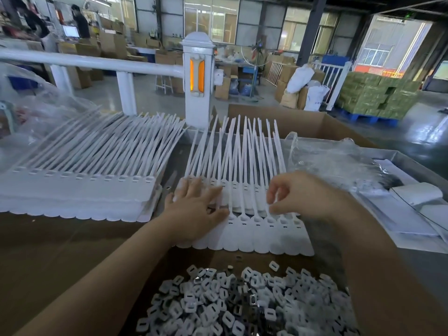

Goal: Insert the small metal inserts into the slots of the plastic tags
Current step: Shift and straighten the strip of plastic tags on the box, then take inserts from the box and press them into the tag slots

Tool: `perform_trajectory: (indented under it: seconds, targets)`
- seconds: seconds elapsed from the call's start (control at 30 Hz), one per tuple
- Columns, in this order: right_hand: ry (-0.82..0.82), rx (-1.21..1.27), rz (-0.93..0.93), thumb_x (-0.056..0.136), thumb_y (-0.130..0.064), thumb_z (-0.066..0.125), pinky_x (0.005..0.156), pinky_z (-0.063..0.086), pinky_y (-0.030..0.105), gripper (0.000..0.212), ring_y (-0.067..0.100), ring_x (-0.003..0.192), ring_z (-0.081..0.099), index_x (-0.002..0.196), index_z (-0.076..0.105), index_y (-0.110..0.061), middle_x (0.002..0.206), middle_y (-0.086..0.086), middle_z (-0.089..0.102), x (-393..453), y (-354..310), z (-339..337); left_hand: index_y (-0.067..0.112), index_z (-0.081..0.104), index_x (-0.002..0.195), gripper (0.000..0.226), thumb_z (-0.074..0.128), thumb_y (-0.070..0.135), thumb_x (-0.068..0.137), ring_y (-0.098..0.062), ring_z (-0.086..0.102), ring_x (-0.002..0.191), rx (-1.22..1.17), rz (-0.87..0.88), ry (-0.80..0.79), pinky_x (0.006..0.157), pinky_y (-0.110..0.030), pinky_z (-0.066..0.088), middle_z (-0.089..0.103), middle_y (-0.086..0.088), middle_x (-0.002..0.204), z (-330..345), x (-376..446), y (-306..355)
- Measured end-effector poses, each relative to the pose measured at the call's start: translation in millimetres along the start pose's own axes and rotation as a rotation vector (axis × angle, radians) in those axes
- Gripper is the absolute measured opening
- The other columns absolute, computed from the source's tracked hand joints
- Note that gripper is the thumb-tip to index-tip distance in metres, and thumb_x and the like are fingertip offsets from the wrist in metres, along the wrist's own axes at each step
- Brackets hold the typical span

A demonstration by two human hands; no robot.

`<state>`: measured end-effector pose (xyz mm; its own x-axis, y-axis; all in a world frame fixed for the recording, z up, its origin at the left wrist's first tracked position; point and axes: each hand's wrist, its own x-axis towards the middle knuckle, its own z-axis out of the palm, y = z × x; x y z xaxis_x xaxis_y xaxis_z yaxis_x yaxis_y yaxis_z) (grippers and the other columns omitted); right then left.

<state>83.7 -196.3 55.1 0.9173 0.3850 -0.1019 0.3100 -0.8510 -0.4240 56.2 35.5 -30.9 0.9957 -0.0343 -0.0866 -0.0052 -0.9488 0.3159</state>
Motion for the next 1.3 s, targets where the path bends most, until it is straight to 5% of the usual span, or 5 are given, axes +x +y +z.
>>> perform_trajectory:
  seconds: [0.23,0.37,0.67,1.03,1.3]
  targets:
    - [-0.512,-0.050,-0.316,0.083,-0.022,0.079,0.070,0.052,0.026,0.012,-0.007,0.062,0.058,0.082,0.071,-0.032,0.068,-0.020,0.065,-7.6,-46.4,21.7,0.065,-0.014,0.141,0.066,0.019,0.080,0.086,-0.023,-0.040,0.138,0.136,0.139,-0.151,0.114,-0.054,-0.021,-0.035,0.006,0.156,0.8,-5.0,2.8]
    - [-0.598,-0.045,-0.400,0.084,-0.021,0.079,0.079,0.053,0.028,0.010,-0.006,0.070,0.059,0.092,0.075,-0.025,0.083,-0.013,0.070,-6.9,-59.5,34.5,0.062,-0.018,0.142,0.084,0.047,0.062,0.089,-0.026,-0.043,0.136,0.175,0.181,-0.230,0.111,-0.053,-0.023,-0.038,0.004,0.155,-3.2,-5.6,1.7]
    - [-0.608,0.067,-0.474,0.085,-0.020,0.079,0.084,0.056,0.035,0.016,0.006,0.077,0.066,0.101,0.076,-0.022,0.080,-0.011,0.071,-10.4,-75.1,50.2,0.054,-0.016,0.147,0.104,0.068,0.043,0.088,-0.032,-0.041,0.138,0.191,0.255,-0.338,0.116,-0.057,-0.015,-0.037,-0.001,0.157,-21.1,-12.0,1.9]
    - [-0.661,0.027,-0.415,0.087,-0.016,0.076,0.053,0.039,0.003,0.012,-0.011,0.056,0.057,0.098,0.076,-0.016,0.057,-0.028,0.061,-7.3,-66.5,47.8,0.059,-0.018,0.144,0.090,0.056,0.047,0.094,-0.028,-0.041,0.138,0.203,0.227,-0.348,0.115,-0.051,-0.019,-0.036,0.004,0.157,-15.1,-10.6,2.7]
    - [-0.525,0.092,-0.477,0.085,-0.020,0.077,0.067,0.049,0.013,0.010,-0.006,0.069,0.060,0.095,0.076,-0.022,0.072,-0.024,0.065,-6.5,-72.0,56.7,0.042,0.056,0.131,0.034,0.055,0.032,0.098,-0.021,0.022,0.146,-0.306,0.152,0.086,0.119,-0.053,0.017,0.031,0.005,0.157,-22.9,-8.5,4.4]
